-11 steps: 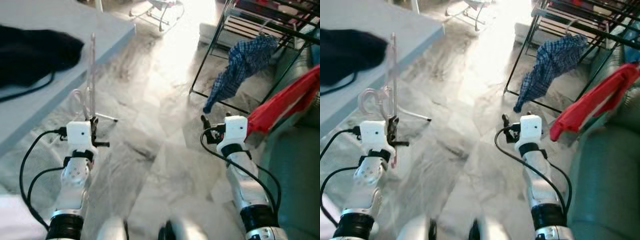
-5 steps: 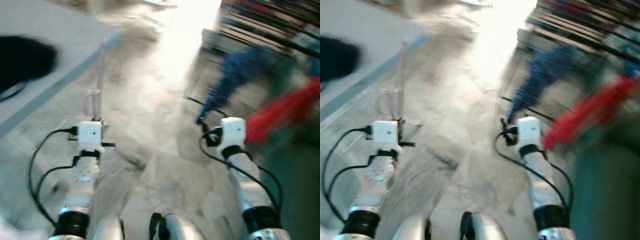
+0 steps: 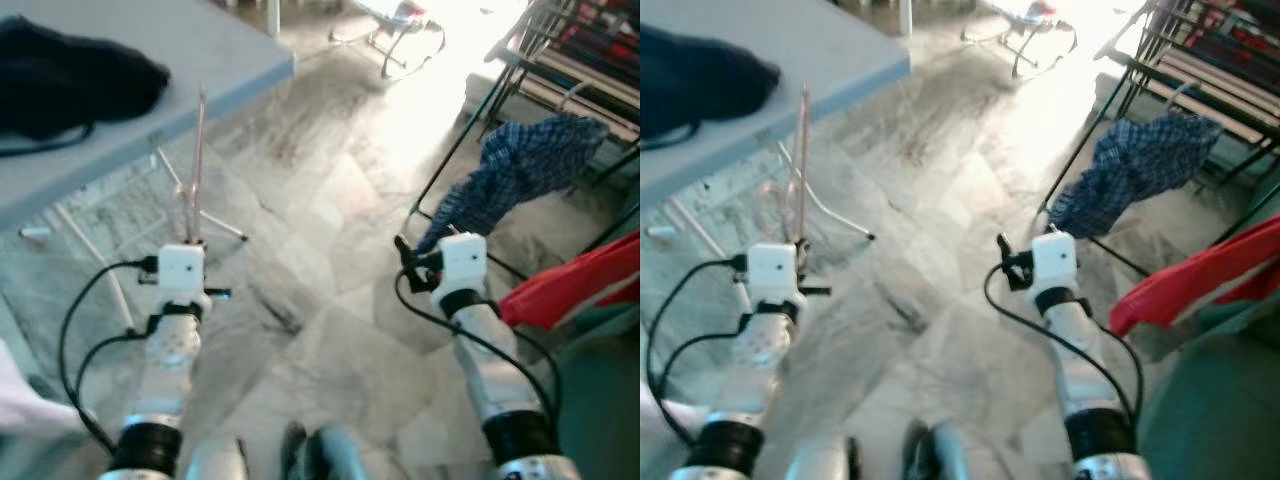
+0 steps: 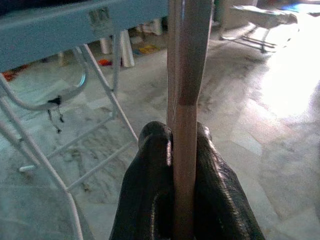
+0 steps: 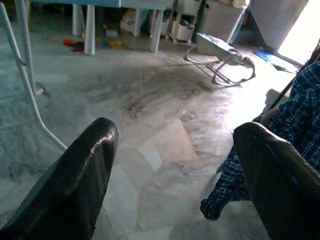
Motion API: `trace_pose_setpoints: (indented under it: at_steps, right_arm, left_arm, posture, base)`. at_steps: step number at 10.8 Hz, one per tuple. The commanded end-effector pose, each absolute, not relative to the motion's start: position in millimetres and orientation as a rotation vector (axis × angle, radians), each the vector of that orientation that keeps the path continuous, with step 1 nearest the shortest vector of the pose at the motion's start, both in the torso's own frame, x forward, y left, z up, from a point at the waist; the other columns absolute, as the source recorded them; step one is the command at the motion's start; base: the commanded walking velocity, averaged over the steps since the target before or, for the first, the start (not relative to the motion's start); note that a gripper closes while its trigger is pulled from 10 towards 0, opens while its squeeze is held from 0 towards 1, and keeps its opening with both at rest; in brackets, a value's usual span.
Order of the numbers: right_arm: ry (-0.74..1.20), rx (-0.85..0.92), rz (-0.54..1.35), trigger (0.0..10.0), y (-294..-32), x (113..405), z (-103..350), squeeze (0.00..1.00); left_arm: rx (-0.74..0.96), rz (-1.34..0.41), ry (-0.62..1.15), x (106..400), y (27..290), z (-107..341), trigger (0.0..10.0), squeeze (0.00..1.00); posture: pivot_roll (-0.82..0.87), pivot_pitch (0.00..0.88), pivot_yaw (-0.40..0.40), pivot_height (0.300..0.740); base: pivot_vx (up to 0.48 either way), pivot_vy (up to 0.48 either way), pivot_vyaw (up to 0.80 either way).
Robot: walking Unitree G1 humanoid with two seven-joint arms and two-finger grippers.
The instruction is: Hang hanger
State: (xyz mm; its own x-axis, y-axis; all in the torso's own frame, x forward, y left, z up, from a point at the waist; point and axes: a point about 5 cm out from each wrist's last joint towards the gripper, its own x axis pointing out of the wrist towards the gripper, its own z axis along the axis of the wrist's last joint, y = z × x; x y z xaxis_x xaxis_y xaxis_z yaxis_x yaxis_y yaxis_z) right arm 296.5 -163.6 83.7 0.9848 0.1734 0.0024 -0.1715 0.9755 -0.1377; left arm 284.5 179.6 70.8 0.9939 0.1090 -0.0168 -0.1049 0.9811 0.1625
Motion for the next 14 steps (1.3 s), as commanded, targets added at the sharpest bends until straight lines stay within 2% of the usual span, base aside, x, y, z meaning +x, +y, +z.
trace_pose_setpoints:
  at_steps: [1,5,9,10,11,12,14]
  right_arm:
    - [0.003,-0.144,0.162,10.0,-171.1,292.2,80.0,0.00]
    - [0.023,-0.171,0.202,10.0,-175.3,287.5,75.5,0.00]
    - [0.021,-0.251,0.235,10.0,-182.8,296.1,79.7,0.00]
    - [0.012,-0.263,0.266,10.0,-180.2,296.9,80.9,0.00]
    - [-0.003,-0.322,0.375,10.0,-172.5,296.1,82.8,0.00]
    - [-0.008,-0.473,0.567,10.0,-164.2,293.3,82.6,0.00]
    - [0.070,-0.595,0.802,10.0,-165.2,288.1,75.2,0.00]
  left_arm:
    - [0.142,0.099,0.013,284.1,173.9,71.1,10.0,0.00]
    - [0.182,0.086,0.095,279.0,180.3,56.9,10.0,0.00]
    - [0.264,0.081,0.124,287.6,204.8,59.9,10.0,0.00]
    - [0.272,0.006,0.158,287.6,201.6,56.8,10.0,0.00]
    - [0.281,-0.150,0.184,283.9,193.0,53.2,10.0,0.00]
    - [0.353,-0.383,0.284,274.6,184.9,41.0,10.0,0.00]
    - [0.481,-0.597,0.369,261.8,189.0,30.0,10.0,0.00]
  posture:
    - [-0.01,0.137,-0.117,0.740]
    - [0.00,0.132,-0.135,0.740]
    - [0.00,0.130,-0.124,0.740]
    - [0.00,0.136,-0.121,0.740]
    - [0.00,0.138,-0.118,0.740]
    - [0.00,0.140,-0.113,0.740]
    - [0.01,0.140,-0.116,0.740]
  base:
    - [0.000,0.000,0.00]
    - [0.000,0.000,0.00]
    - [0.000,0.000,0.00]
    - [0.000,0.000,0.00]
    - [0.000,0.000,0.00]
    - [0.000,0.000,0.00]
    - [0.000,0.000,0.00]
